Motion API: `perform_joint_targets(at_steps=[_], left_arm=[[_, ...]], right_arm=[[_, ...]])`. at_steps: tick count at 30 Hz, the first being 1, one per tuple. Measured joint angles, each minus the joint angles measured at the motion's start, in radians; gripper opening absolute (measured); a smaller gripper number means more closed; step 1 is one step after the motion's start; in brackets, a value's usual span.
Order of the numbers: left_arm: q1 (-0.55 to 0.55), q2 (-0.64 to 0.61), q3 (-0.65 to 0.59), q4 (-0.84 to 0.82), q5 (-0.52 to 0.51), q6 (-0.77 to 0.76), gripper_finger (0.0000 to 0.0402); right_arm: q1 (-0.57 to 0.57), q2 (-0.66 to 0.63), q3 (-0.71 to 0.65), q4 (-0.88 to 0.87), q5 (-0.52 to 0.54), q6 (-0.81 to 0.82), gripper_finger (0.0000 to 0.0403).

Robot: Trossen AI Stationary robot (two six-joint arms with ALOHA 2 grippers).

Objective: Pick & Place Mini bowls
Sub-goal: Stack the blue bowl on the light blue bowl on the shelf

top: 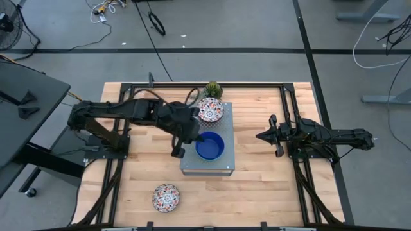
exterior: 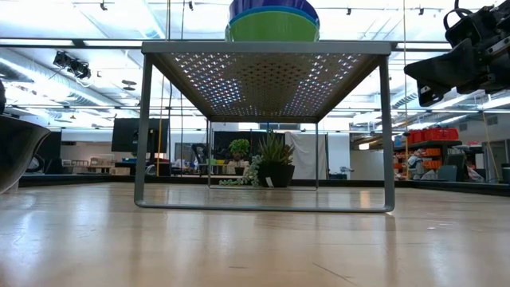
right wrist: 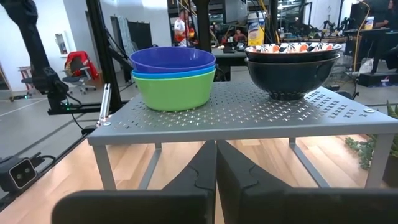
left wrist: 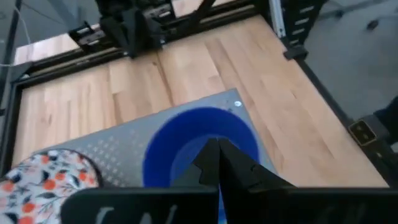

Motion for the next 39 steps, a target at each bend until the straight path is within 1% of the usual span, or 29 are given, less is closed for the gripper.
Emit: perform_joint_targets(at_steps=[2, 5, 8, 12, 16, 21, 26, 34, 39], left_arm=[[0.001, -0.046, -0.077, 0.081, 0.004, -0.018, 0.0], [0.008, -0.114, -0.187, 0.143, -0.006, -0.035, 0.0], [0.017, -0.176, -0.271, 0.195, -0.014, -0.072, 0.0], [0.025, -0.238, -0.345, 0.243, -0.008, -0.104, 0.0], [0.025, -0.27, -0.386, 0.321, -0.008, -0.112, 0.0], [0.027, -0.277, -0.445, 0.417, -0.007, -0.157, 0.0], [0.027, -0.276, -0.536, 0.555, -0.008, -0.188, 0.0], [0.025, -0.274, -0.656, 0.597, -0.009, -0.209, 0.0], [0.022, -0.273, -0.685, 0.612, -0.01, -0.209, 0.0]], right_arm=[[0.0, 0.0, 0.0, 0.0, 0.0, 0.0, 0.0011], [0.0, 0.001, 0.0, 0.002, 0.0, 0.0, 0.0011], [0.0, 0.002, 0.0, 0.001, 0.0, 0.0, 0.0011], [0.0, 0.002, 0.0, 0.001, 0.0, 0.0, 0.0011], [0.0, 0.002, 0.0, 0.001, 0.0, 0.0, 0.0011], [0.0, 0.002, 0.0, 0.0, 0.0, 0.0, 0.0011], [0.0, 0.002, 0.0, 0.0, 0.0, 0.0, 0.0011], [0.0, 0.002, 0.0, 0.0, 0.0, 0.0, 0.0011], [0.0, 0.002, 0.0, 0.0, 0.0, 0.0, 0.0011]])
